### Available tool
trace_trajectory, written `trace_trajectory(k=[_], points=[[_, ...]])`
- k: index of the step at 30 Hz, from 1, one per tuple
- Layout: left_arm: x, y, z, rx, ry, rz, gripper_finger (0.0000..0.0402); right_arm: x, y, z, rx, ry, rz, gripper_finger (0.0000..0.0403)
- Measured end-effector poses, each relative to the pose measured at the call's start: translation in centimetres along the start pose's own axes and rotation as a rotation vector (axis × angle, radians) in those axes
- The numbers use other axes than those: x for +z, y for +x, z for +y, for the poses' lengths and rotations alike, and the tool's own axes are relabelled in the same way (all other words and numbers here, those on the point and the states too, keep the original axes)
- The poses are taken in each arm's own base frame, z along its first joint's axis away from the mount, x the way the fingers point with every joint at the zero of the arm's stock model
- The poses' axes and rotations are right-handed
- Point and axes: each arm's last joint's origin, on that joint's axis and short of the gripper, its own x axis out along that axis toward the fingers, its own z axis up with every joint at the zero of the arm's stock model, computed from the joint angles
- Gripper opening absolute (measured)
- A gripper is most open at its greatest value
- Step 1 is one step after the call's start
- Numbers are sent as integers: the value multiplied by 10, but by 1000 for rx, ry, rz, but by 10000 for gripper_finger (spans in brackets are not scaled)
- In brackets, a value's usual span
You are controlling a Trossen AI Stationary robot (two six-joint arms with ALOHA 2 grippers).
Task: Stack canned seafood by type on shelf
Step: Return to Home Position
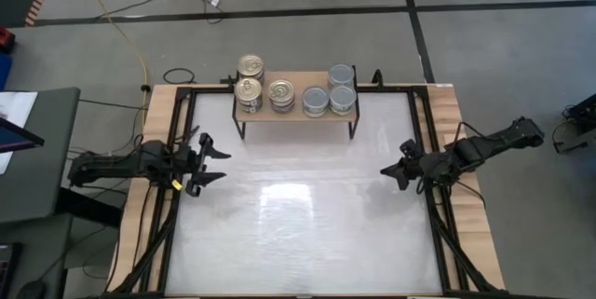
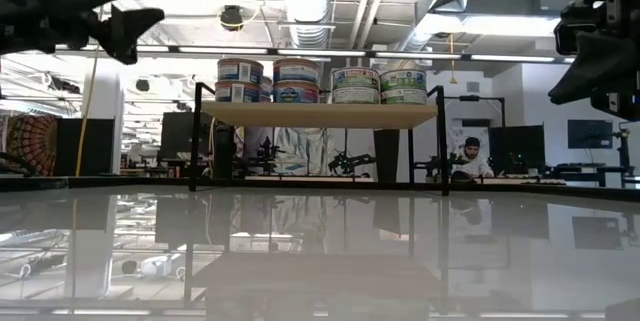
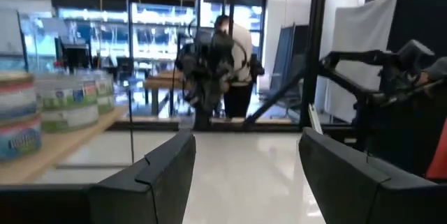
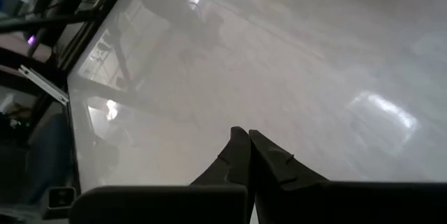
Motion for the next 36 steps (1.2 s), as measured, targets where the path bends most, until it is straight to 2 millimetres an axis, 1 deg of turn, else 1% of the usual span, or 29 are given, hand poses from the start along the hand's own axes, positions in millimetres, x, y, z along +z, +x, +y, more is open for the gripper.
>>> trace_trajectory(k=[2, 6, 11, 15, 23, 29, 33, 34, 36], points=[[0, 0, 0, 0, 29, 0, 245, 0, 0, 0, -3, -27, 1, 26], [-6, 0, 0, 2, 52, 58, 245, 0, 0, 0, -3, -89, 1, 26], [-16, -1, 1, 14, -3, 165, 245, 0, 0, 0, -3, -142, 1, 26], [-18, -1, 1, 28, -55, 182, 245, 0, 0, 0, -3, -167, 2, 26], [-18, -1, 1, 28, -73, 183, 244, 2, 0, -1, -23, -406, -20, 25], [-18, -1, 1, 24, -73, 184, 244, 6, 2, -3, -59, -598, -43, 14], [-18, -1, 1, 24, -73, 186, 244, 3, 13, -5, -14, -619, -119, 15], [-18, -1, 1, 24, -73, 187, 244, 4, 16, -4, 19, -611, -163, 15], [-19, -1, 1, 24, -73, 187, 244, 5, 22, -1, 87, -654, -241, 16]])
